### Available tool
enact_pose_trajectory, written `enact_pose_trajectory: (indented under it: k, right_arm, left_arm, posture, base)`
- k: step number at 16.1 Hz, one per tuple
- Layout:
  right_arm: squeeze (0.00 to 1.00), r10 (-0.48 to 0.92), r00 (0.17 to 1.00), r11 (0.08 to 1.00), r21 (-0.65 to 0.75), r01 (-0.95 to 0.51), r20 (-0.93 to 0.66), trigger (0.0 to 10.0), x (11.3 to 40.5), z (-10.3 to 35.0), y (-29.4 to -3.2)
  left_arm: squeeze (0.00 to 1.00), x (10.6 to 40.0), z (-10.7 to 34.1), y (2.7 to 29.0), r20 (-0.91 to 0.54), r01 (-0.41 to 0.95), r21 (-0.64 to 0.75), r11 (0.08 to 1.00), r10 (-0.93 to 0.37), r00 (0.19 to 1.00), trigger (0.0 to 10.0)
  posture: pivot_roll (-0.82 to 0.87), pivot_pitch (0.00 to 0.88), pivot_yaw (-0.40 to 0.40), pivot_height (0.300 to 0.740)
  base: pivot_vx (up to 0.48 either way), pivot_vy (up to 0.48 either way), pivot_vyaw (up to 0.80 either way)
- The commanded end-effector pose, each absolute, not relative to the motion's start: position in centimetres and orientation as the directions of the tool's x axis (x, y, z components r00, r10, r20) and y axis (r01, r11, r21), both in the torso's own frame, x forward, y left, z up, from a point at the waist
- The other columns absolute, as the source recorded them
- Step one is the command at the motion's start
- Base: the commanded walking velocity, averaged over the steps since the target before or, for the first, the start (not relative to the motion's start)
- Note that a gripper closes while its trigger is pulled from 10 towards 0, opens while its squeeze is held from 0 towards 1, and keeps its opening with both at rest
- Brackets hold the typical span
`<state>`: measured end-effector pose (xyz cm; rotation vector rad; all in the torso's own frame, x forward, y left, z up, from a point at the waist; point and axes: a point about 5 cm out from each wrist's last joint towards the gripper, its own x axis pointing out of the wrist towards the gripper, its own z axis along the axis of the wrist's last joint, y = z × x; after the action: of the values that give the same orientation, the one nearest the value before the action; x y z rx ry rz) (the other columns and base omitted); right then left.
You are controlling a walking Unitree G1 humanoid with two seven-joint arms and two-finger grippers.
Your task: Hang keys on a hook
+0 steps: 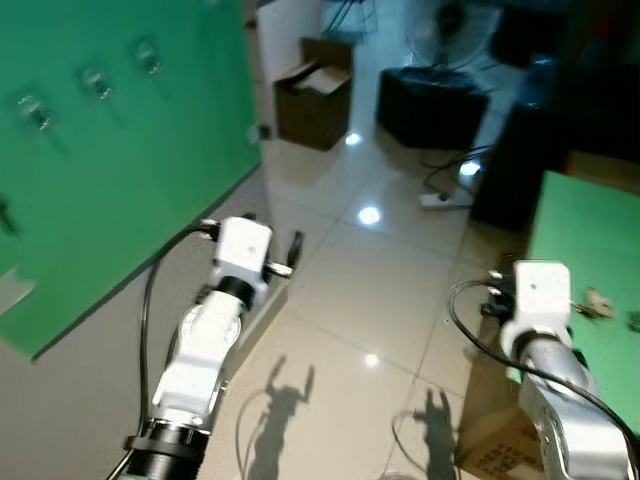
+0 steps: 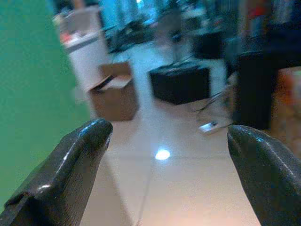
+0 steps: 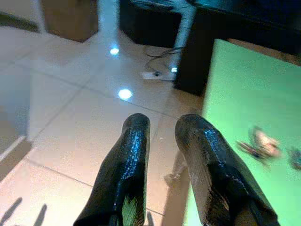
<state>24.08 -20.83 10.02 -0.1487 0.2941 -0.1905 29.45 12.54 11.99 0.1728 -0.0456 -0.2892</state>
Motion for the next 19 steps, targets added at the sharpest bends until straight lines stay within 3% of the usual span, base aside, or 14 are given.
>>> enact_pose_trajectory:
  k: [1, 3, 4, 5, 6, 12, 16, 17, 18, 19]
  right_arm:
    - [0.0, -0.188, 0.956, 0.978, -0.131, 0.161, -0.226, 10.0, 23.8, 10.6, -20.4]
    - [0.0, -0.168, 0.967, 0.984, -0.092, 0.153, -0.193, 10.0, 23.5, 10.9, -20.3]
    - [0.28, -0.147, 0.974, 0.987, -0.083, 0.135, -0.17, 10.0, 23.2, 11.1, -20.2]
    - [1.0, -0.137, 0.978, 0.987, -0.102, 0.122, -0.158, 10.0, 22.7, 10.9, -20.5]
    - [1.0, -0.14, 0.977, 0.986, -0.111, 0.123, -0.16, 10.0, 22.5, 10.6, -20.6]
    - [1.0, -0.136, 0.979, 0.987, -0.11, 0.12, -0.155, 10.0, 22.2, 10.1, -20.3]
    - [1.0, -0.113, 0.985, 0.988, -0.121, 0.097, -0.134, 10.0, 22.5, 10.6, -20.1]
    - [1.0, -0.113, 0.985, 0.987, -0.127, 0.097, -0.127, 10.0, 22.8, 10.7, -20.2]
    - [1.0, -0.129, 0.984, 0.984, -0.142, 0.112, -0.123, 10.0, 23.1, 10.8, -20.3]
    - [1.0, -0.151, 0.981, 0.979, -0.159, 0.131, -0.12, 10.0, 23.3, 10.9, -20.5]
  left_arm:
    - [0.0, 29.3, 11.8, 13.1, 0.024, 0.277, 0.155, 0.948, -0.284, 0.959, 10.0]
    - [0.0, 29.1, 11.8, 13.0, 0.038, 0.282, 0.101, 0.954, -0.287, 0.957, 10.0]
    - [0.0, 28.8, 11.5, 12.9, 0.035, 0.299, 0.032, 0.954, -0.3, 0.953, 10.0]
    - [0.21, 28.3, 11.2, 12.8, 0.032, 0.324, -0.032, 0.945, -0.323, 0.946, 10.0]
    - [1.0, 28.2, 11.0, 12.9, 0.031, 0.329, -0.045, 0.943, -0.328, 0.944, 10.0]
    - [1.0, 27.9, 11.0, 13.9, 0.037, 0.35, -0.08, 0.933, -0.348, 0.937, 10.0]
    - [1.0, 28.1, 11.7, 14.1, 0.053, 0.338, -0.025, 0.941, -0.336, 0.94, 10.0]
    - [0.86, 28.1, 11.8, 14.1, 0.061, 0.324, 0.031, 0.945, -0.326, 0.943, 10.0]
    - [0.0, 28.2, 11.8, 14.1, 0.067, 0.322, 0.054, 0.945, -0.325, 0.943, 10.0]
    - [0.0, 28.3, 11.9, 14.0, 0.071, 0.323, 0.069, 0.944, -0.327, 0.942, 10.0]
  posture:
    - [-0.18, 0.0, 0.066, 0.74]
    - [-0.18, 0.0, 0.067, 0.74]
    - [-0.18, 0.0, 0.067, 0.74]
    - [-0.17, 0.0, 0.067, 0.74]
    - [-0.17, 0.0, 0.066, 0.74]
    - [-0.17, 0.0, 0.068, 0.74]
    - [-0.15, 0.0, 0.051, 0.74]
    - [-0.15, 0.0, 0.051, 0.74]
    - [-0.15, 0.0, 0.052, 0.74]
    - [-0.15, 0.0, 0.055, 0.74]
  base:
    - [0.0, 0.0, -0.8]
    - [0.0, 0.0, -0.8]
    - [0.0, 0.0, -0.8]
    - [0.0, 0.0, -0.8]
    - [0.0, 0.0, -0.8]
    - [0.0, 0.0, -0.8]
    - [0.0, 0.0, -0.8]
    - [0.0, 0.0, -0.8]
    - [0.0, 0.0, -0.8]
    - [0.0, 0.0, -0.8]
